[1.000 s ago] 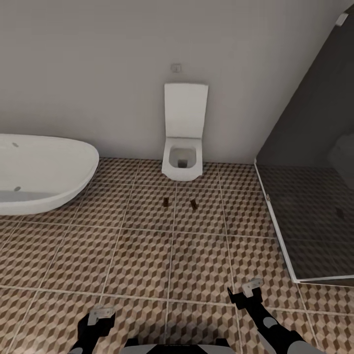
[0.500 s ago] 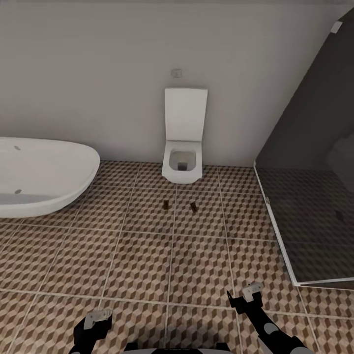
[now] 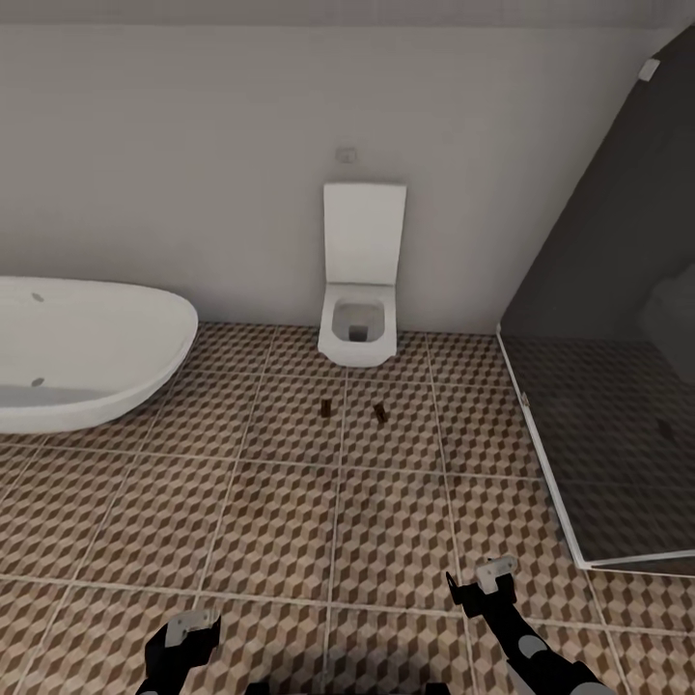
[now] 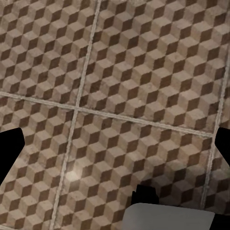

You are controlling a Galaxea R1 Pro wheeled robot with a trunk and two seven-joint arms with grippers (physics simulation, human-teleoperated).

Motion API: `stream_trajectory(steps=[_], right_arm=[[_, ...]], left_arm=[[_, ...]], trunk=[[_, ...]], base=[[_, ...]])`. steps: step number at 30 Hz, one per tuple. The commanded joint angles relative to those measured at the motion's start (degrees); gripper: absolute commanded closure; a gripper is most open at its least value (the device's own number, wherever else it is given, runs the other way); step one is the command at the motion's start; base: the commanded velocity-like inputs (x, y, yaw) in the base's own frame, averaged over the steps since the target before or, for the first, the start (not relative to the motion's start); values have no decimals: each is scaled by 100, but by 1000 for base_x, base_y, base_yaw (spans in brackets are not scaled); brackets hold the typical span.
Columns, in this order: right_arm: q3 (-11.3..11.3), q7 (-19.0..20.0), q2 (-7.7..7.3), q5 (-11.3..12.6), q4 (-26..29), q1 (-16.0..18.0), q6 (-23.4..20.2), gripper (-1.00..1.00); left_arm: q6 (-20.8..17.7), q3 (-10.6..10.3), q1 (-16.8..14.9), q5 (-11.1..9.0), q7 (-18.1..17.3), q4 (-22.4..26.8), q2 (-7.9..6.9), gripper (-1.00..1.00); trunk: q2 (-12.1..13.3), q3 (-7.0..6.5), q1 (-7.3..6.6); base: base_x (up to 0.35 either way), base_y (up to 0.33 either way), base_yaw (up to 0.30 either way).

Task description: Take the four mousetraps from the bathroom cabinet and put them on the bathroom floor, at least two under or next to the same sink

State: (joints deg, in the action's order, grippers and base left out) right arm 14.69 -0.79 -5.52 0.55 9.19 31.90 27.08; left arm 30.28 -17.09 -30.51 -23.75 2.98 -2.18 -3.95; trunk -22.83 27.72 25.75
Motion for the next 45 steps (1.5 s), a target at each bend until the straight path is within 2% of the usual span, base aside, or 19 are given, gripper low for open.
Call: stream_trajectory(steps=[1, 45], right_arm=[[25, -8, -2, 6, -5, -3, 17, -100], [25, -13, -2, -2, -5, -79, 25, -100]], left_arm=[[30, -49, -8, -7, 28, -19, 5, -100], [30, -48, 10, -7, 28, -19, 25, -100]], trunk=[[-9, -2, 3], [-9, -420, 3]], base=[[0, 0, 0], [0, 0, 0]])
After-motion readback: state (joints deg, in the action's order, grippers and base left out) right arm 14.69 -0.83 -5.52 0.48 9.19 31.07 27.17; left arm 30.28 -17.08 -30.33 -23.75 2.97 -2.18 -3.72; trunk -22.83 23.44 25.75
